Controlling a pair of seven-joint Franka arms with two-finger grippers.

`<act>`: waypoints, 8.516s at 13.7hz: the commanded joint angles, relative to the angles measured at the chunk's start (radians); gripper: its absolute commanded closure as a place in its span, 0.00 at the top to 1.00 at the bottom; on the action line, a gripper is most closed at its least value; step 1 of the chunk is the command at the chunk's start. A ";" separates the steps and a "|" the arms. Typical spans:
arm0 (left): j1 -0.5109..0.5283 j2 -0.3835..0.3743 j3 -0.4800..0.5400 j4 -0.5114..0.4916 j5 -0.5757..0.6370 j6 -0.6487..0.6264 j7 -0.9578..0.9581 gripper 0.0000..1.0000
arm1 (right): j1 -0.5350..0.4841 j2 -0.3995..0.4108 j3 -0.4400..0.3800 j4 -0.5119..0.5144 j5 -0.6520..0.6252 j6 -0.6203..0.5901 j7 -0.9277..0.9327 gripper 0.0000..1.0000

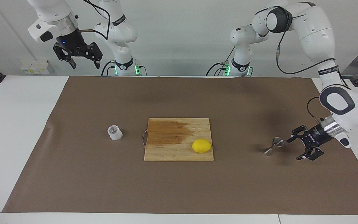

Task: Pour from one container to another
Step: 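Reach the left gripper toward the small metal cup, then close the left gripper on the metal cup and lift it, then carry the metal cup over the wooden board and lower it, then open the left gripper and draw it back from the metal cup, then reach the right gripper to the white cup while the left gripper retracts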

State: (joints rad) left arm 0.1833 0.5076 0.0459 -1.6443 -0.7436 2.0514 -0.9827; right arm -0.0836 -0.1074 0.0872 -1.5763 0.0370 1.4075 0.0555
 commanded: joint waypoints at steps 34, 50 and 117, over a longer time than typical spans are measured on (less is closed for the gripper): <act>-0.244 -0.371 0.005 -0.374 -0.390 0.216 -0.192 0.00 | -0.007 -0.009 0.006 -0.004 -0.012 -0.015 0.015 1.00; -0.849 -0.287 -0.006 -0.356 -0.882 0.783 -0.416 0.00 | -0.007 -0.009 0.006 -0.004 -0.012 -0.015 0.015 1.00; -0.329 -0.395 -0.040 0.017 0.442 -0.129 0.203 1.00 | -0.301 0.436 0.003 -0.465 0.833 0.505 -2.294 1.00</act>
State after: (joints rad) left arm -0.1386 0.1488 0.0019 -1.6198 -0.4137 1.9509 -0.8679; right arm -0.3748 0.3039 0.0818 -2.0417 0.8304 1.9028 -2.1865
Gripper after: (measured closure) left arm 0.000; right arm 0.000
